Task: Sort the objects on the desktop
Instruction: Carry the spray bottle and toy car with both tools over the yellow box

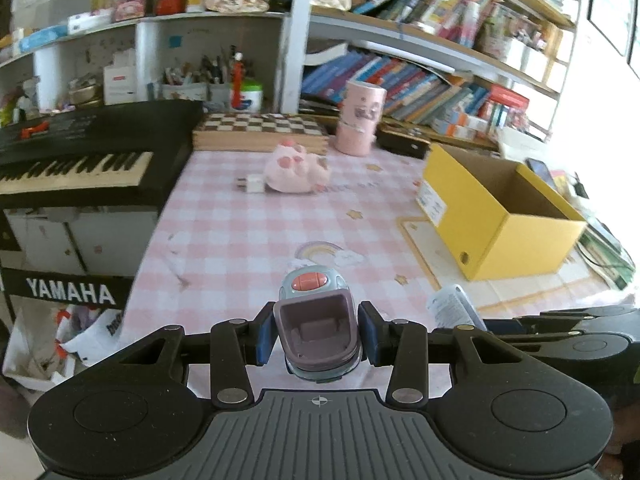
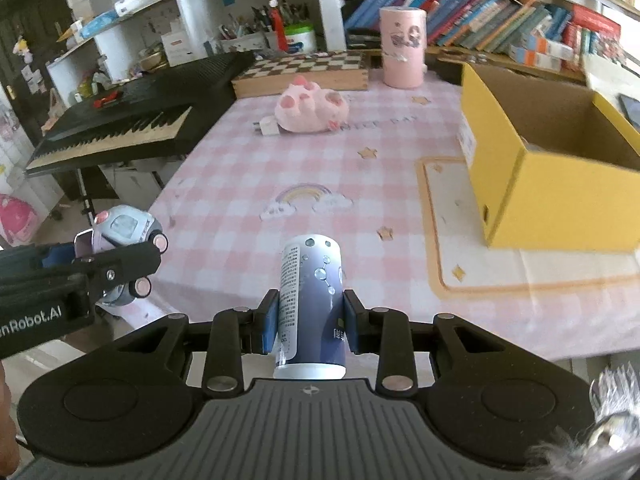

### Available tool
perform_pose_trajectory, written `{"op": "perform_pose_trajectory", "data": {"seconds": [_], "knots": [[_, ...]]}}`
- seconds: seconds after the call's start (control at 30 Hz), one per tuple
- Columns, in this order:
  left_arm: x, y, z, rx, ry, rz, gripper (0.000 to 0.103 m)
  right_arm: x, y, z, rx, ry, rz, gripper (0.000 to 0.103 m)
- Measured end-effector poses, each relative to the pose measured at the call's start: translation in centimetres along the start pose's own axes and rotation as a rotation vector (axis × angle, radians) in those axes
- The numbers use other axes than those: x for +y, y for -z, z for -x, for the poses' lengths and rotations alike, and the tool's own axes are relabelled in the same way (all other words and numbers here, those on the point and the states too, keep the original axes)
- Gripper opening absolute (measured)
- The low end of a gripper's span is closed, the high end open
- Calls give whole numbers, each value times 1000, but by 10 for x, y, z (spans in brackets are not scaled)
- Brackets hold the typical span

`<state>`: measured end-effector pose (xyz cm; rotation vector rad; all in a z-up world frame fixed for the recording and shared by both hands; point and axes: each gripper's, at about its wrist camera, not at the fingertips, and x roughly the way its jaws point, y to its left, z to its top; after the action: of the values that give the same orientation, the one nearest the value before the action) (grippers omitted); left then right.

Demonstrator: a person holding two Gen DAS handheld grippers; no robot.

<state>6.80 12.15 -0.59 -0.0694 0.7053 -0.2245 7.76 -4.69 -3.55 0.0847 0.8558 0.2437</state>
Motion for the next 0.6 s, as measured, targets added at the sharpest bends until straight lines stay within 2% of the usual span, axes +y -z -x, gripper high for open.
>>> {"op": "perform_pose_trajectory", "data": {"seconds": [0.37,0.6], "knots": [[-45,11,-5,49,144,-138,41,-38,36,31,6,101,-167,30],[-80,13,-13,70,208,-212,41,-66,53,47,-3,150,-251,30]]}}
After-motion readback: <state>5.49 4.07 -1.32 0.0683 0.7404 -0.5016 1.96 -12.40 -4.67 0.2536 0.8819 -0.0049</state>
